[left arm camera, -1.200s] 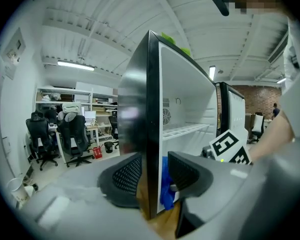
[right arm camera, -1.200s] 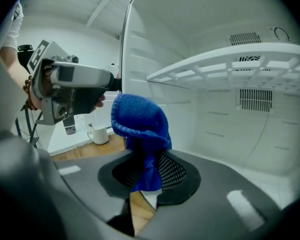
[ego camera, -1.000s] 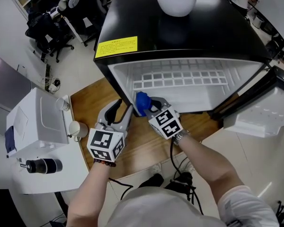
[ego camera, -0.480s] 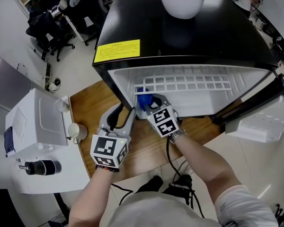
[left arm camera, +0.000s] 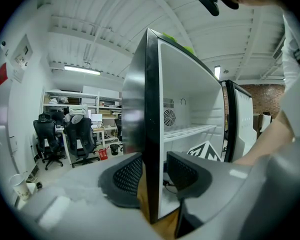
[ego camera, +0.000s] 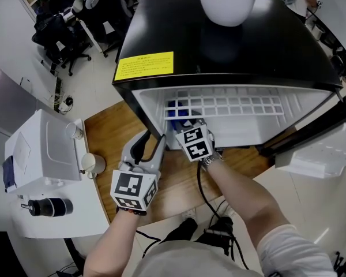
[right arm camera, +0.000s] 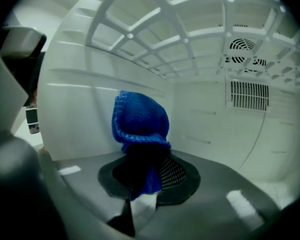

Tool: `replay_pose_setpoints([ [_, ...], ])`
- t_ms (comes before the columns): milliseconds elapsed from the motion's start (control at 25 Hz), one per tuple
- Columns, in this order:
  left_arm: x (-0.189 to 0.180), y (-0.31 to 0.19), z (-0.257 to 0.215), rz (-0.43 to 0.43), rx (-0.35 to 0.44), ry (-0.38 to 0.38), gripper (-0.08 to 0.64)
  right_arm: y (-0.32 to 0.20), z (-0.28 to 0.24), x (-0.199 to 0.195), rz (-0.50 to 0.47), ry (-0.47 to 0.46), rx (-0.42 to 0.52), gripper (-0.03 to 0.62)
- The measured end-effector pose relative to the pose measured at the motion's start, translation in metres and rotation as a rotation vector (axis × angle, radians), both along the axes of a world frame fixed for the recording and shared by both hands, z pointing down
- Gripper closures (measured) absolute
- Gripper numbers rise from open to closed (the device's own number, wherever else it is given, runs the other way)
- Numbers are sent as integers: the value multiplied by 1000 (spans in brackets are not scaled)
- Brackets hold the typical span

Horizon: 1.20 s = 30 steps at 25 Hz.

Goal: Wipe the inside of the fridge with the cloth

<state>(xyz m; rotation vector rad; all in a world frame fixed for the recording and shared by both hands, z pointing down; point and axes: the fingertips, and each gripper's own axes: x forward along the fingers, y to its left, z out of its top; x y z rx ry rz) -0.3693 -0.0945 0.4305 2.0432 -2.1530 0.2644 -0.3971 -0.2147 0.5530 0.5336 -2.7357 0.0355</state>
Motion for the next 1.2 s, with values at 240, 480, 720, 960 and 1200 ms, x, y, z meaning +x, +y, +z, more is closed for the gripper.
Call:
replay_pose_setpoints([
  [240, 0, -1, 0, 4, 4, 2, 399, -18, 2, -9, 46, -7, 4, 520],
  [480, -1, 0, -1, 0, 12, 8, 403, -32, 5, -17, 76, -9, 6, 520],
  [720, -1, 0, -1, -2, 17, 11, 411, -46, 9, -24, 96, -13, -2, 520],
  [960, -2, 1, -1, -10, 21, 12, 413, -56, 12, -27, 125, -14, 1, 520],
  [1200, -2, -1, -1, -12, 22, 6, 414, -67, 13, -24, 156, -14, 5, 520],
])
